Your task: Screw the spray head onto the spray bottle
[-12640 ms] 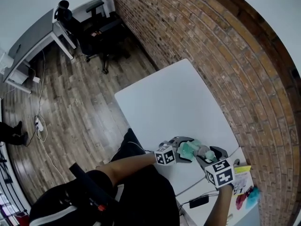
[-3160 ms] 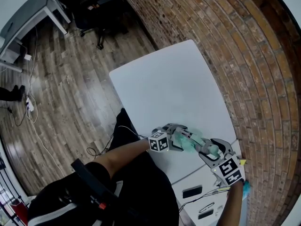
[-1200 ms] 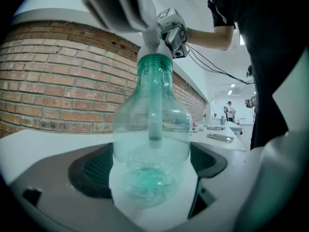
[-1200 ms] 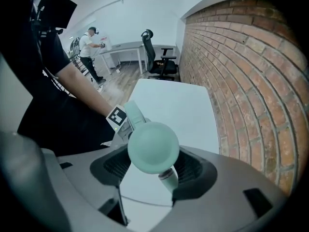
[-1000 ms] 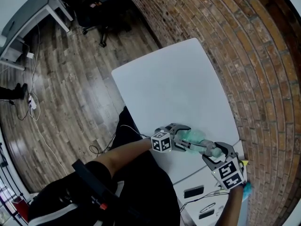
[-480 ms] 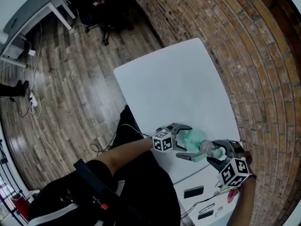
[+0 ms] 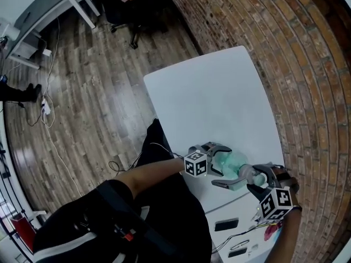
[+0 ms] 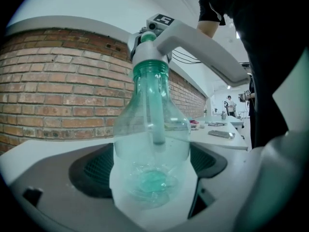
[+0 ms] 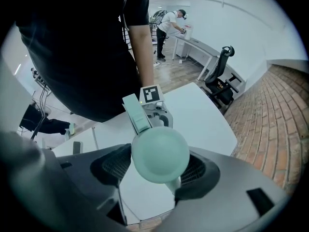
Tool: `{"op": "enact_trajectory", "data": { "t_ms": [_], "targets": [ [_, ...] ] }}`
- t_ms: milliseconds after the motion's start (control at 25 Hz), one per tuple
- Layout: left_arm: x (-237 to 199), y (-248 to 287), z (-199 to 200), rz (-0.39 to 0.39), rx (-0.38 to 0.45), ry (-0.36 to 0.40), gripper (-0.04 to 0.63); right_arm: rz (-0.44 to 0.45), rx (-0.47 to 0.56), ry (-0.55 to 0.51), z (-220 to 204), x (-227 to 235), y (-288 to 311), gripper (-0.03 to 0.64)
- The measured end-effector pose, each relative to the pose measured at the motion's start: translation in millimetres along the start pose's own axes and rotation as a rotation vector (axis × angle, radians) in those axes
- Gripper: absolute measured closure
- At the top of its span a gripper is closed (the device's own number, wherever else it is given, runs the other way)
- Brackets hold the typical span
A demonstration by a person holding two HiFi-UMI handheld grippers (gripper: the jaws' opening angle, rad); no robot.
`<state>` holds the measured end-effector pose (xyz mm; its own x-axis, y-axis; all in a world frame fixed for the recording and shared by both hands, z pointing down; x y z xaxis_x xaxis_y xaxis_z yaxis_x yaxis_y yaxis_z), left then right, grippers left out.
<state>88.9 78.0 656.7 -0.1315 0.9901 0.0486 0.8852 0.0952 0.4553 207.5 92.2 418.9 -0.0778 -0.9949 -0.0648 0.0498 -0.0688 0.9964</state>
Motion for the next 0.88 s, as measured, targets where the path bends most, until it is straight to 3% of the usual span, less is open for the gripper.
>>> {"op": "enact_trajectory", "data": {
  "t_ms": [200, 360, 480, 720, 880],
  "targets": [
    [3, -4, 5, 0.011, -0.013, 0.010, 0.103, -0.035, -0.021, 0.039, 4, -4, -1, 0.339],
    [1, -4, 4, 0.005, -0.024, 0.009, 0.104, -0.054, -0.001, 0.134, -2, -9, -7, 0.339],
    [0, -3, 5, -0.001, -0.025, 0.010, 0.106, -0.075, 0.056, 0.259, -10, -12, -20, 0.339],
    [-2, -2, 5, -0.009, -0.028, 0.013, 0.106, -0.115, 0.202, 0.610, -11, -18, -29, 0.339],
    [-2, -2, 5, -0.013, -0.027, 0.015, 0.106, -0.081, 0.225, 0.703, -8, -21, -28, 0.339]
  ]
}}
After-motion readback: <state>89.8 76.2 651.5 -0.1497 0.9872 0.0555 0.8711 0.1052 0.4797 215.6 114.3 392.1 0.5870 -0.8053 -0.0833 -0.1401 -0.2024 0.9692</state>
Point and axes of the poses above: the fingertips, and each gripper's own axes: y forward along the fingers, x to its right, z out of its top, the point moved 10 cm from there along -y, backward along the fingers, and after that the axes turned 14 degrees about -x, right-handed, at the moved point
